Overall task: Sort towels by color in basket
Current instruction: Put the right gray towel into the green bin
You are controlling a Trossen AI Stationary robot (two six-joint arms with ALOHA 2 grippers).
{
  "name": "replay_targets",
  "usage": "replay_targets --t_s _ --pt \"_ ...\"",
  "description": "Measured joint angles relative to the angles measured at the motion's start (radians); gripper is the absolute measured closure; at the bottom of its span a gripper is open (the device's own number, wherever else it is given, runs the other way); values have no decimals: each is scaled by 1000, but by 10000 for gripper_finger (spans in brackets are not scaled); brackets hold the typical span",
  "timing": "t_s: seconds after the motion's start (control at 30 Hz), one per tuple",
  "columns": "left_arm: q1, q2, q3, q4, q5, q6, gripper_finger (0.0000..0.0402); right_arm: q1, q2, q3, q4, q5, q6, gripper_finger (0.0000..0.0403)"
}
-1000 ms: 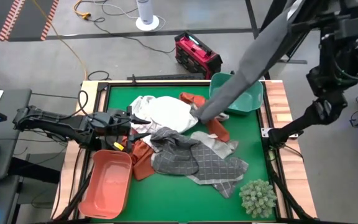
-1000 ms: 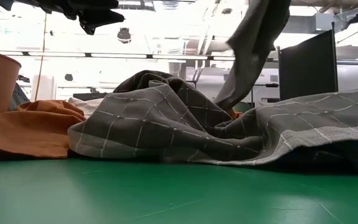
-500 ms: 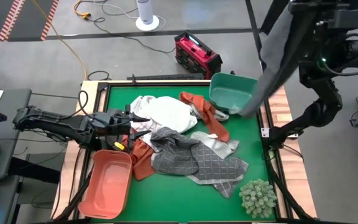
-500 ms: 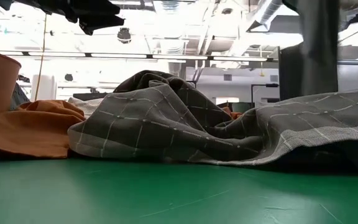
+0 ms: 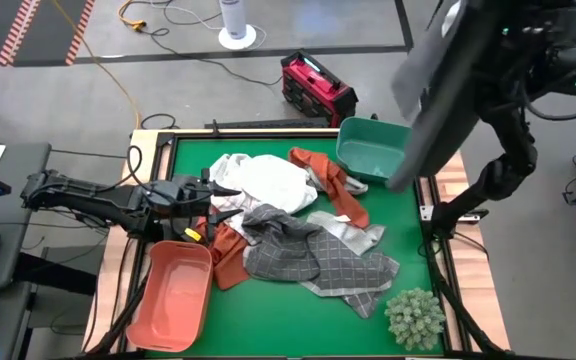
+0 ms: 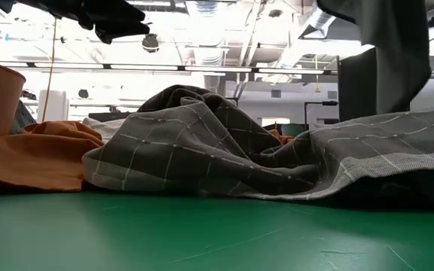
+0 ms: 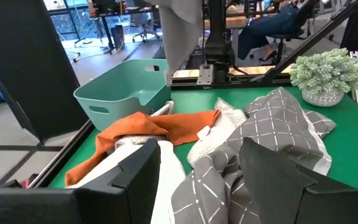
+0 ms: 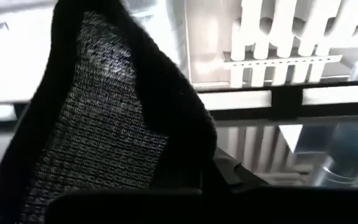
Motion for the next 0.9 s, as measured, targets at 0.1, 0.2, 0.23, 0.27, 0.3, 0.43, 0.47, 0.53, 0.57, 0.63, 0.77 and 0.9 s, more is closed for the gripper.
replay_targets --t_s 0.1,0.2,0.23,0.27,0.3,0.43,0.47,0.53,0.57,0.63,0.77,0.9 --pt "0 0 0 -15 -1 -14 191 -42 -6 -14 22 -45 -16 384" --pt "0 0 0 -25 -4 -17 191 -85 -4 -4 -39 -55 -2 384" --pt "0 0 0 -25 -5 -17 191 -100 -7 -7 -44 -58 21 384" --pt "0 0 0 -25 -6 -15 191 -119 -7 -6 -59 -58 43 384" --pt "0 0 0 -25 -6 -15 191 -141 -7 -3 -73 -58 61 384" --pt "0 0 0 -27 -10 -15 191 -222 -10 -2 -88 -57 101 384" --pt "0 0 0 -29 -10 -14 191 -241 -11 -2 -91 -56 120 384" --pt "0 0 0 -38 -10 -9 191 -284 -4 -1 -97 -56 178 384" --pt "0 0 0 -40 -10 -5 191 -306 -1 -1 -101 -56 210 384" --pt "0 0 0 -41 -10 1 191 -350 9 -1 -112 -55 266 384" --pt "0 0 0 -42 -14 14 191 -418 32 -2 -109 -52 367 383" --pt "0 0 0 -41 -17 34 191 -496 60 -2 -110 -51 515 376"
